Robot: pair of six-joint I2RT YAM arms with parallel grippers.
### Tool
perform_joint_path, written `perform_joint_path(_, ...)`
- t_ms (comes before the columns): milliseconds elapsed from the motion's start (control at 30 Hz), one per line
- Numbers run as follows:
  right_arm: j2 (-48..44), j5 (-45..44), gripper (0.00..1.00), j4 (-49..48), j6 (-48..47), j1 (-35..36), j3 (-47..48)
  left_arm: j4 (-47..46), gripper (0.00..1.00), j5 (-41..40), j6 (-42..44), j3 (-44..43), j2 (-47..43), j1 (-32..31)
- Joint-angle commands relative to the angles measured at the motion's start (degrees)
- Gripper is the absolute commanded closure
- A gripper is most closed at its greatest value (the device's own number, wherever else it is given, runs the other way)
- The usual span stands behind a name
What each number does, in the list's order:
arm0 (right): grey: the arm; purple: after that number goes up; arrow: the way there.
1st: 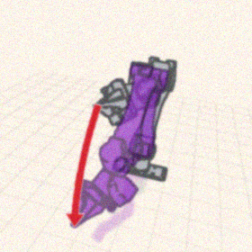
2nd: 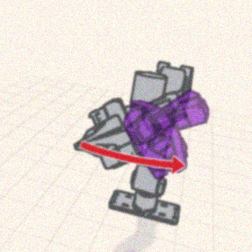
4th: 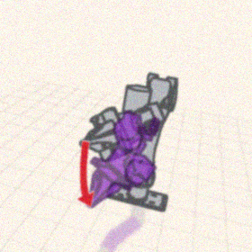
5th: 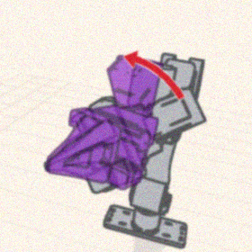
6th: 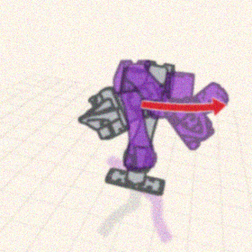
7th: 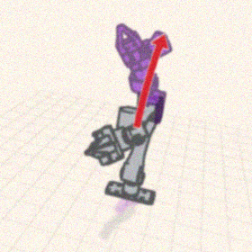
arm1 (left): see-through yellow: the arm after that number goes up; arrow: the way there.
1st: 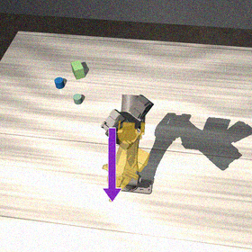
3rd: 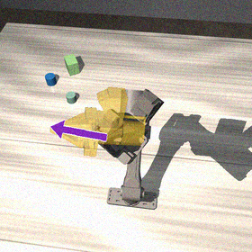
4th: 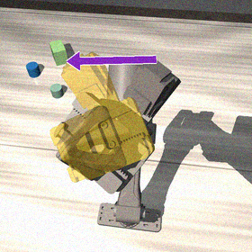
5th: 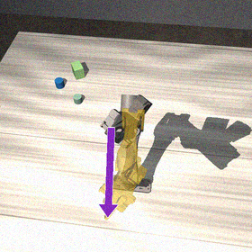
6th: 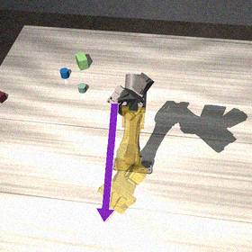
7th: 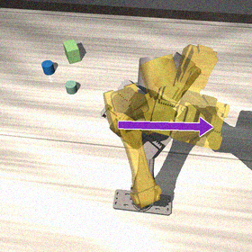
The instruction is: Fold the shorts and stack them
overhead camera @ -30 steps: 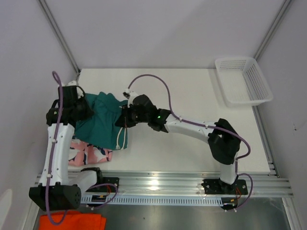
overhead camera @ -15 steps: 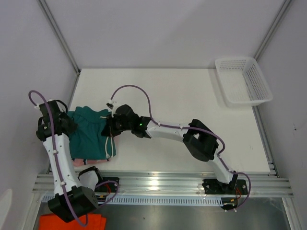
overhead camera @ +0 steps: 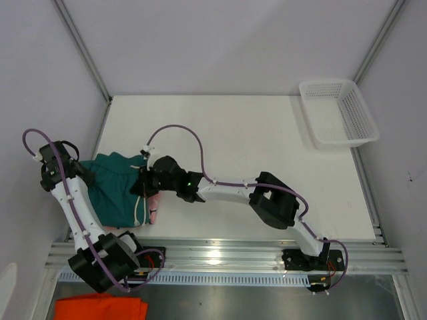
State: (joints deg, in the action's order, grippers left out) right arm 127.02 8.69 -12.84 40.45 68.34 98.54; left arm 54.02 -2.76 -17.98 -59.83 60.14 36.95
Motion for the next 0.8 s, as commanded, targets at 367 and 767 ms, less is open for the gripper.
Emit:
perform_joint_path(367, -0.2, -4.7, 1.00, -7.6, 0.5, 0.8, -2.5, -8.6, 1.00, 3.0, -0.7, 2.7, 5.2, 2.3)
perform_joint_path(767, 4.8, -3.0, 0.63, -1.5, 2.4, 0.5, 3.7, -5.7, 0.01, -3.7, -3.2, 1.7, 4.5, 3.3)
